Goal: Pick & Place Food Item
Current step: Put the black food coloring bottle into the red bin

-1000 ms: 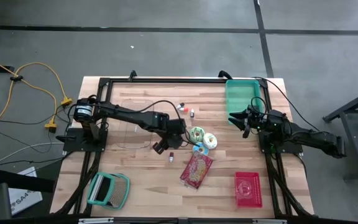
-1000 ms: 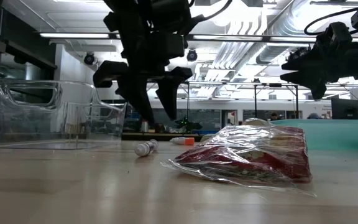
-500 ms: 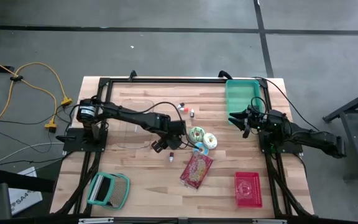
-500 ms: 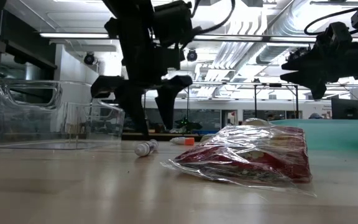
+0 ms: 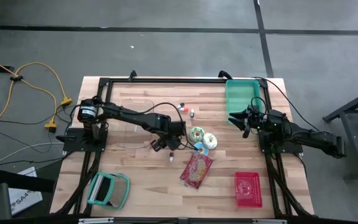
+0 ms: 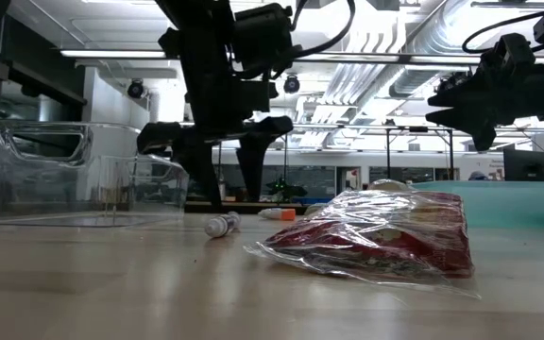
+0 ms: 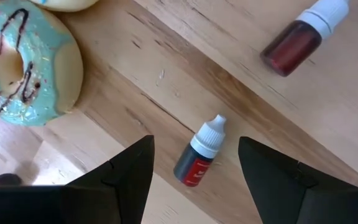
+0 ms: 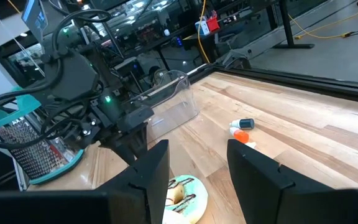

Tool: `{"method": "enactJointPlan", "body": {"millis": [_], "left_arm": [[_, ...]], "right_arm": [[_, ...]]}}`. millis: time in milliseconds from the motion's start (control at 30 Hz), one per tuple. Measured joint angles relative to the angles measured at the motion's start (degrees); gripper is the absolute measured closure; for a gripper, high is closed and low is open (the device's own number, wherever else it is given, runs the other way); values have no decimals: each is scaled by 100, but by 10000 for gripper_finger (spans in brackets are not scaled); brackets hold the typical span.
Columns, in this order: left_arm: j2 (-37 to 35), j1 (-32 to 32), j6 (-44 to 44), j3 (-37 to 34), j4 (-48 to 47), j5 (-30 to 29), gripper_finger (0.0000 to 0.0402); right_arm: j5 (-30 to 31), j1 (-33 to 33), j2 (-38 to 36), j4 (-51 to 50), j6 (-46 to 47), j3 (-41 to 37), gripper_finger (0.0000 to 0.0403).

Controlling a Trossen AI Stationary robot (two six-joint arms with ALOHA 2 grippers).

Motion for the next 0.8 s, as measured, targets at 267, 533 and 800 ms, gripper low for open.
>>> {"method": "enactJointPlan", "body": {"millis": [267, 533, 800], "left_arm": [[0, 2, 149, 0, 324, -15, 176], [0, -50, 248, 0, 335, -79, 176], [0, -166, 457, 27, 318, -231, 176]], "right_arm": [[0, 0, -1, 0, 0, 0, 252], [-2, 1, -2, 0, 0, 0, 252], [0, 1, 0, 0, 0, 0, 252]]}}
